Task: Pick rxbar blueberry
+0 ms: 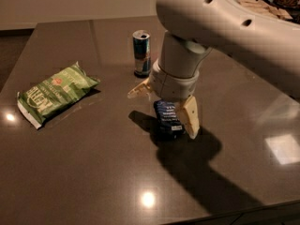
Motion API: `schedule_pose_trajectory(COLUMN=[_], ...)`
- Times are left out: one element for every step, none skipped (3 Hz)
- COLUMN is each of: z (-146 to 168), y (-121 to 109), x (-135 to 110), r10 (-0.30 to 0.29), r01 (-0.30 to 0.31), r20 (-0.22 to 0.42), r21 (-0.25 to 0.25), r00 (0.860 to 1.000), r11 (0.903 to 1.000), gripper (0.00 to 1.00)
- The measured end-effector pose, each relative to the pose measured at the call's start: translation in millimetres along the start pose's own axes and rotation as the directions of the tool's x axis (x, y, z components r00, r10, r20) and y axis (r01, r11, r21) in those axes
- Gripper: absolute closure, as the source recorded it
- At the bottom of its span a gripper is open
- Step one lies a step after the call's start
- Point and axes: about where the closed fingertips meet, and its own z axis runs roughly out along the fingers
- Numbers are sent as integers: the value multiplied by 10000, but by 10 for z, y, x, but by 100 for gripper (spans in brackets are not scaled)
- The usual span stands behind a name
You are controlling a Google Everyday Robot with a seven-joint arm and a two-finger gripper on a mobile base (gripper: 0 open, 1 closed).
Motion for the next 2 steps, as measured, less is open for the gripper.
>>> schedule_pose_trajectory(z=[101, 181], y=[25, 90], x=[70, 130], r10=[-710, -1171], r01=[691, 1118], r20=[-339, -484], r21=[-536, -993], r00=[9969, 9919], r11=[9962, 9888], gripper=[0, 1])
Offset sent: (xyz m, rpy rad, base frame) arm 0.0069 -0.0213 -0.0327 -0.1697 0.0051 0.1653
